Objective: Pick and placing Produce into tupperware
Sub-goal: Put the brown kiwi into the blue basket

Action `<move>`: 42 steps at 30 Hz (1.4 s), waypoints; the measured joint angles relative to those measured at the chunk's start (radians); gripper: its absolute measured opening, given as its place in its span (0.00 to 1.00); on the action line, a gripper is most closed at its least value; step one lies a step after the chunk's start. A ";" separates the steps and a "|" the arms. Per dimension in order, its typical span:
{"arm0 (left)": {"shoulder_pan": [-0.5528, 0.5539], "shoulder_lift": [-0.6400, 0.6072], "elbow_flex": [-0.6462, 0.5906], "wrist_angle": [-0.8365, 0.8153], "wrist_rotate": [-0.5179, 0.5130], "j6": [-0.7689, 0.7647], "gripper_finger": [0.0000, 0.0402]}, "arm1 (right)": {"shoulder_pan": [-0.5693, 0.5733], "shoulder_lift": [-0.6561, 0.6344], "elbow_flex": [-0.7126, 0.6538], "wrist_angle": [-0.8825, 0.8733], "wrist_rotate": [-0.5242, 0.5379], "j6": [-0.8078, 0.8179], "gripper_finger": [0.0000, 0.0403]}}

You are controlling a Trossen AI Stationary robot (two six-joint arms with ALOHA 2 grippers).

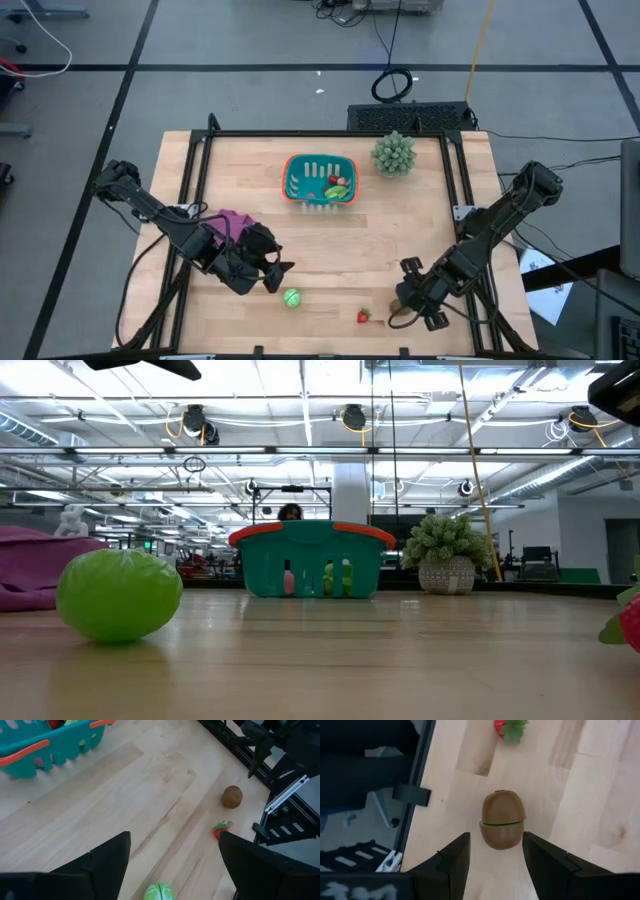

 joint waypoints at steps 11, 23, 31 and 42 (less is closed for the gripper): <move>0.000 0.000 0.000 0.000 -0.001 0.000 0.77 | -0.011 0.000 0.000 -0.002 -0.001 0.021 0.42; 0.000 0.000 0.000 0.006 -0.009 0.000 0.77 | -0.011 0.000 0.000 -0.006 -0.002 -0.071 0.44; 0.000 0.000 0.000 0.006 -0.009 -0.001 0.77 | -0.013 0.001 -0.002 -0.027 -0.001 -0.077 0.55; 0.008 0.000 0.000 0.007 -0.009 -0.020 0.77 | -0.033 0.001 -0.107 0.103 -0.001 -0.068 0.72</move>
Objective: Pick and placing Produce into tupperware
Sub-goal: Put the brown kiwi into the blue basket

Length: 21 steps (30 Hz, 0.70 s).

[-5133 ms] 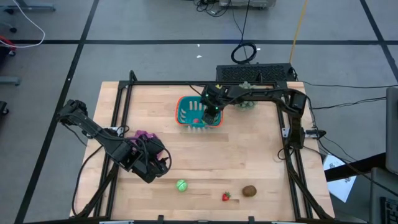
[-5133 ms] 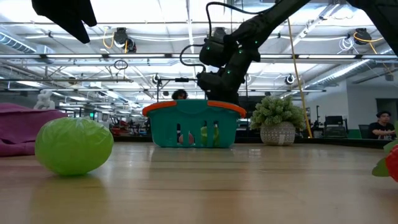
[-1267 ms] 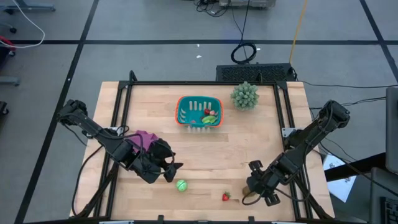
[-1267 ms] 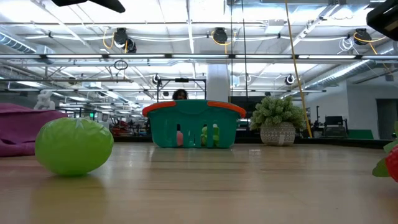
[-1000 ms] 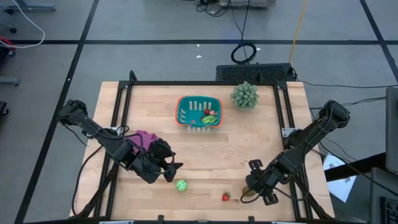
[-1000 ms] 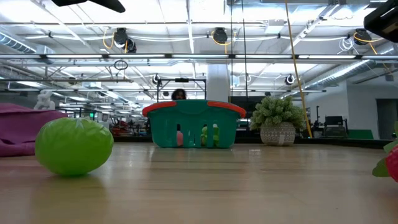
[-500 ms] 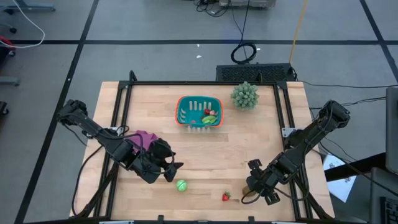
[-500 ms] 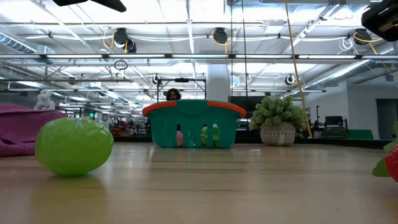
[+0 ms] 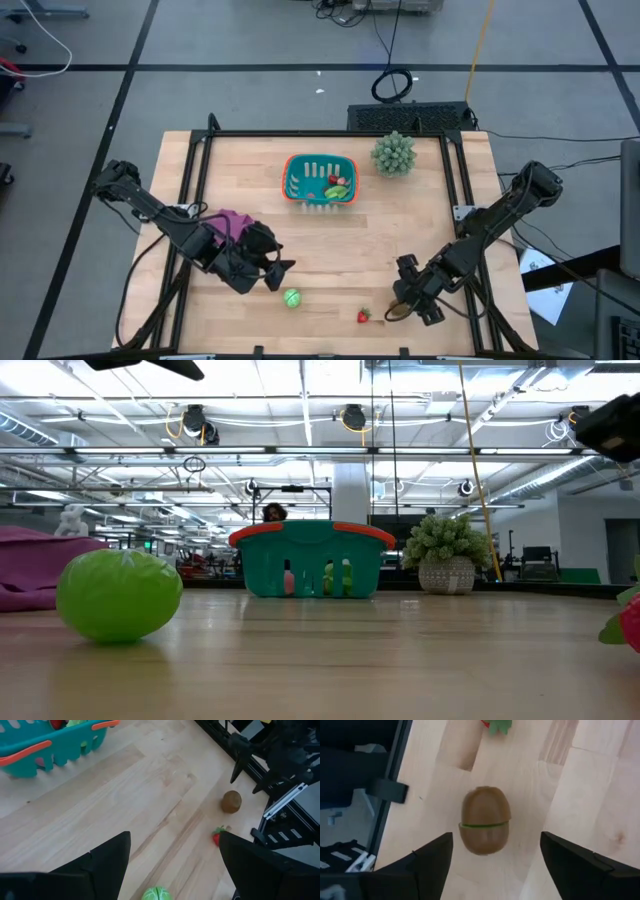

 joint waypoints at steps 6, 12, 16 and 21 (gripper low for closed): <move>0.019 0.000 0.000 0.000 0.000 0.000 0.77 | 0.000 0.000 -0.021 0.077 -0.036 0.047 0.74; 0.031 0.000 0.000 0.000 0.000 0.000 0.77 | 0.000 0.015 -0.021 0.112 -0.054 0.081 0.74; 0.030 0.000 0.000 0.000 0.001 0.000 0.77 | 0.000 0.060 -0.021 0.141 -0.081 0.094 0.74; 0.030 0.000 0.000 0.000 0.009 0.001 0.77 | 0.000 0.105 -0.021 0.148 -0.081 0.061 0.74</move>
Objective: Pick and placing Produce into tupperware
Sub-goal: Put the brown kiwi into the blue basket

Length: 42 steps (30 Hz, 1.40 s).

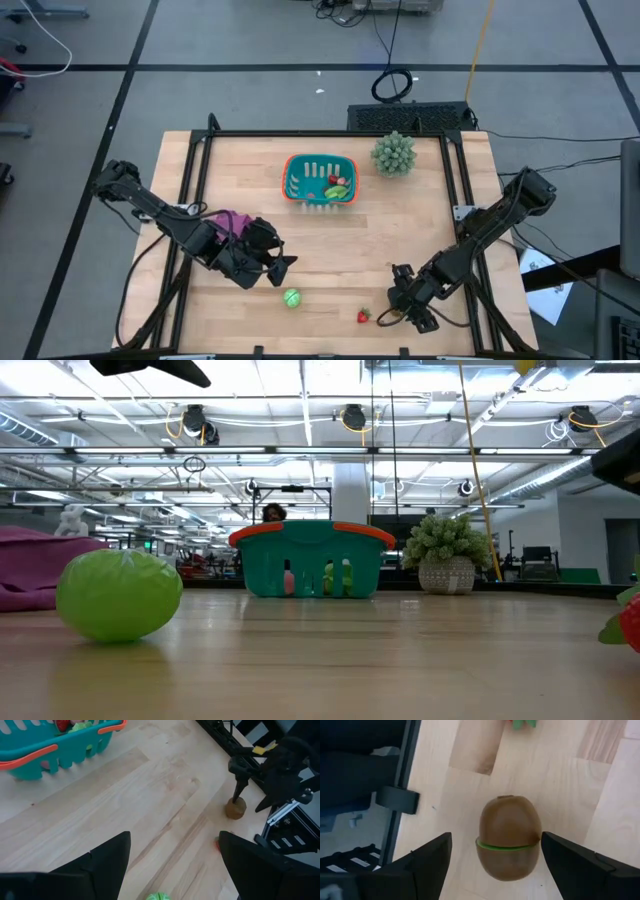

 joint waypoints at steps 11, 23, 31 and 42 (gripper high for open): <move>0.000 0.000 0.000 0.000 0.001 0.007 0.77 | -0.006 0.002 0.000 0.006 0.006 -0.019 0.74; 0.000 0.000 0.000 0.000 0.001 0.005 0.77 | -0.006 0.002 0.000 0.008 0.009 0.025 0.74; 0.000 0.000 0.000 0.000 0.002 0.004 0.77 | -0.006 0.002 -0.102 0.125 0.007 0.078 0.74; 0.000 0.000 0.000 0.000 0.002 0.004 0.77 | -0.006 0.002 -0.181 0.215 0.006 0.080 0.72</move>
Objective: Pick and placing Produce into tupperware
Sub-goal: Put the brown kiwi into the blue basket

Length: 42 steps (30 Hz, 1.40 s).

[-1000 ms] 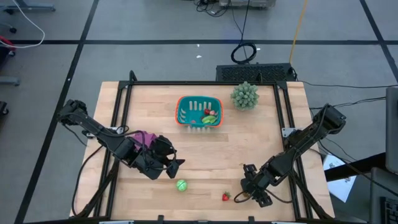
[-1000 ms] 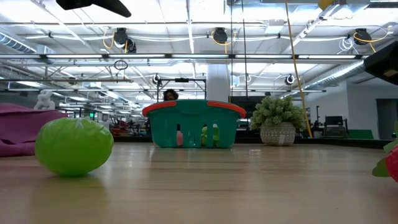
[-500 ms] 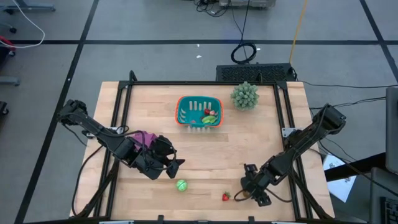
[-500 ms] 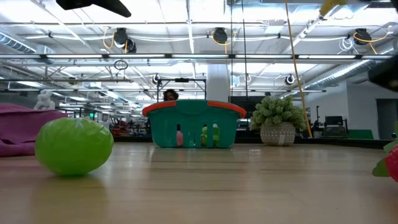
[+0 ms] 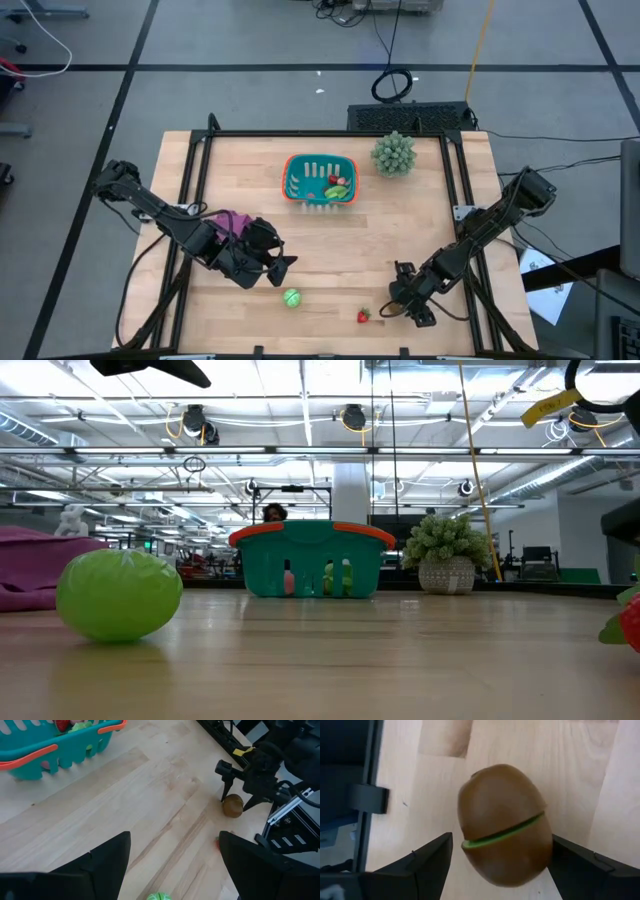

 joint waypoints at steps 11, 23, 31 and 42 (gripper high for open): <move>0.000 0.000 0.000 0.000 0.000 0.000 0.77 | -0.020 0.000 0.015 0.025 0.000 -0.065 0.71; 0.000 0.000 0.000 0.000 0.000 0.001 0.77 | -0.026 0.000 0.015 0.024 -0.001 -0.068 0.71; 0.000 0.000 0.000 0.000 0.001 0.001 0.77 | -0.026 0.000 0.015 0.031 -0.001 -0.064 0.71; 0.000 0.000 0.000 0.000 0.001 0.001 0.77 | -0.027 0.000 0.016 0.059 -0.004 -0.053 0.59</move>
